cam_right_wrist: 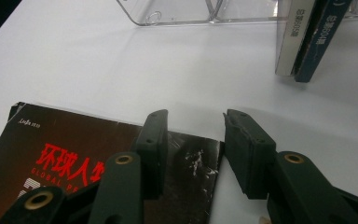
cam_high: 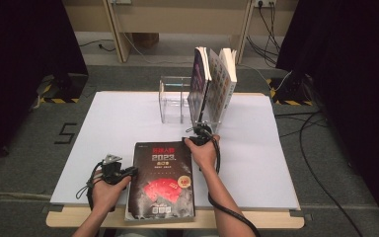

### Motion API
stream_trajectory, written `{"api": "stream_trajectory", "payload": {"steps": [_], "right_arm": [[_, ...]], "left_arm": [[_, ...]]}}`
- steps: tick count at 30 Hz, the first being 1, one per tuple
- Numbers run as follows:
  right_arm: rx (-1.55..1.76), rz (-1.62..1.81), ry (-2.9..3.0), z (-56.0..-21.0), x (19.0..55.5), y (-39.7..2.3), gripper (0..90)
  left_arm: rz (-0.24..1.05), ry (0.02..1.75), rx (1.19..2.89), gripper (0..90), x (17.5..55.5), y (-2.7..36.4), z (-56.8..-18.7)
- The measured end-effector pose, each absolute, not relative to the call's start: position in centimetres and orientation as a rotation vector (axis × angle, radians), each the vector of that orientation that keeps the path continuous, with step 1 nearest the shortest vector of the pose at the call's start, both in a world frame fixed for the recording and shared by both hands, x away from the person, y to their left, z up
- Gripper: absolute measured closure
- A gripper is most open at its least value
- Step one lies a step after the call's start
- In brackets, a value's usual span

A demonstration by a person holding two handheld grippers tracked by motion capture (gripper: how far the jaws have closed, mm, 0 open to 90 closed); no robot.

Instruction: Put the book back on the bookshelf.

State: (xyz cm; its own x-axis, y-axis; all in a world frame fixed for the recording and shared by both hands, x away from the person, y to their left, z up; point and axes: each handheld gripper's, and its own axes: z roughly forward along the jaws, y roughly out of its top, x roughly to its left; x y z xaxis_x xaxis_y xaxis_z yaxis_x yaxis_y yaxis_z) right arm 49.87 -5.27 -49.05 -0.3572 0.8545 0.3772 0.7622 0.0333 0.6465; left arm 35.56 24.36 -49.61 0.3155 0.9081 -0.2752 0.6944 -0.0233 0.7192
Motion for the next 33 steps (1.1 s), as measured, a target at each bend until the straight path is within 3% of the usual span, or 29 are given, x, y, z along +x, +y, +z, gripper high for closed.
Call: {"api": "stream_trajectory", "payload": {"steps": [17, 33], "right_arm": [[1.812, 1.282, 2.18, -49.1, 50.0, -6.2, 67.6], [1.859, 1.269, 2.212, -48.8, 49.4, -6.7, 66.8]], "left_arm": [[0.334, 1.44, 1.776, 77.4, 35.6, 24.3, -49.6], [0.356, 1.438, 1.79, 78.1, 35.5, 24.2, -49.6]]}}
